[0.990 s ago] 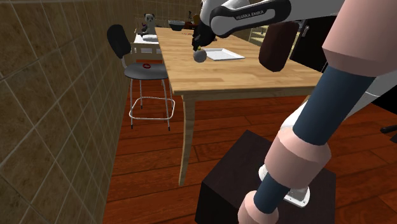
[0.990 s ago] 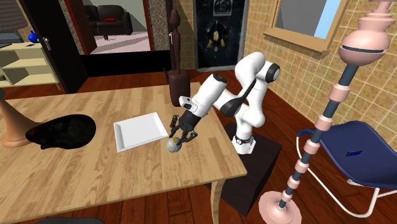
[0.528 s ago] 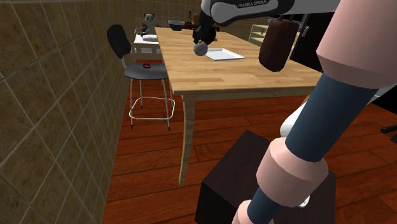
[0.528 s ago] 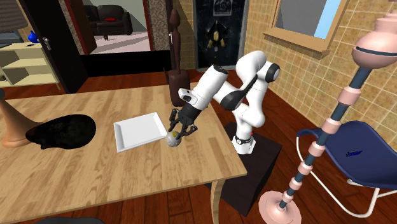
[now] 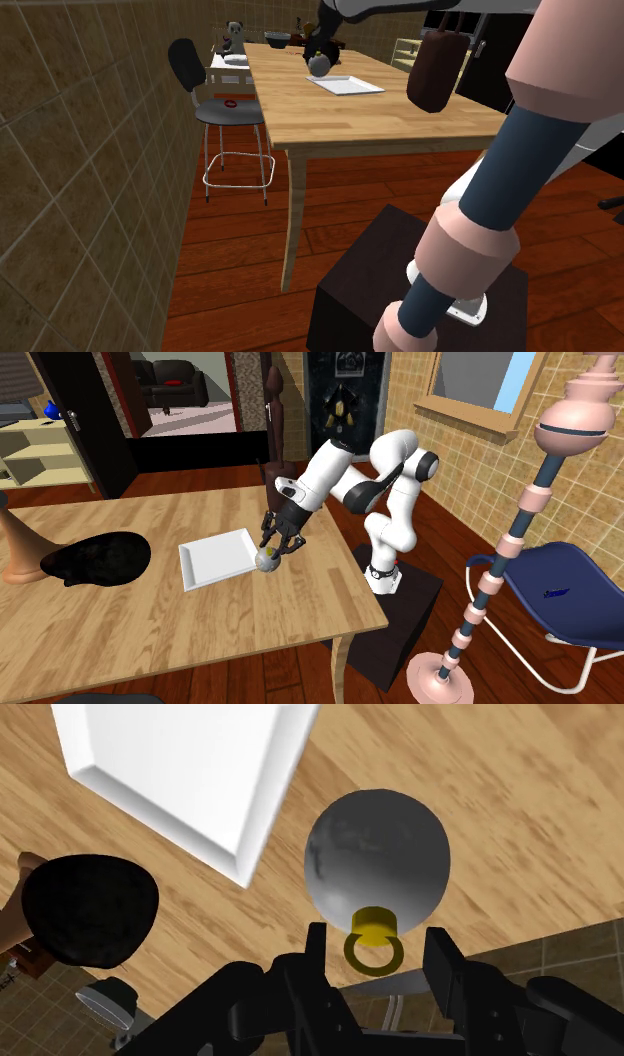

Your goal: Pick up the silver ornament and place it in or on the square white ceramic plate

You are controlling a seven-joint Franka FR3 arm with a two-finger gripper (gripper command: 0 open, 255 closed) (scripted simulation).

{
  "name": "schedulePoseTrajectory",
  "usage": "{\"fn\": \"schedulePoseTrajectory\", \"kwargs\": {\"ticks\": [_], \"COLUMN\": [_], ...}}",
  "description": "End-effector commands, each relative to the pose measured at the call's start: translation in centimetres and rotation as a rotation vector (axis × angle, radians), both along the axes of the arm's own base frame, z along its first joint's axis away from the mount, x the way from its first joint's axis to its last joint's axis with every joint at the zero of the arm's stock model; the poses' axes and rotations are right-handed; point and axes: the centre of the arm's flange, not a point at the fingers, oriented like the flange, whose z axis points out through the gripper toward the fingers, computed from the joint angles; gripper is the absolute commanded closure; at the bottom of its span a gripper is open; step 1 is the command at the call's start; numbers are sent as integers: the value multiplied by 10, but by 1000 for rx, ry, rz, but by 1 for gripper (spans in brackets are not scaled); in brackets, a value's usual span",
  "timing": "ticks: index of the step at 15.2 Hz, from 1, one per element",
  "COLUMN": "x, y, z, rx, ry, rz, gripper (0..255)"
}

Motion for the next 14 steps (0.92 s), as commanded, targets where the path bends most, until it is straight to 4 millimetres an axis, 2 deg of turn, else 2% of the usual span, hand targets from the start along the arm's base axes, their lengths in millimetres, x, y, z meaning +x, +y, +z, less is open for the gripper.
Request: {"fn": "schedulePoseTrajectory", "kwargs": {"ticks": [1, 14], "x": [4, 23], "y": [-22, -192], "z": [2, 19], "rx": [-1, -1], "ry": [0, 0], "rz": [1, 1], "gripper": [255, 255]}}
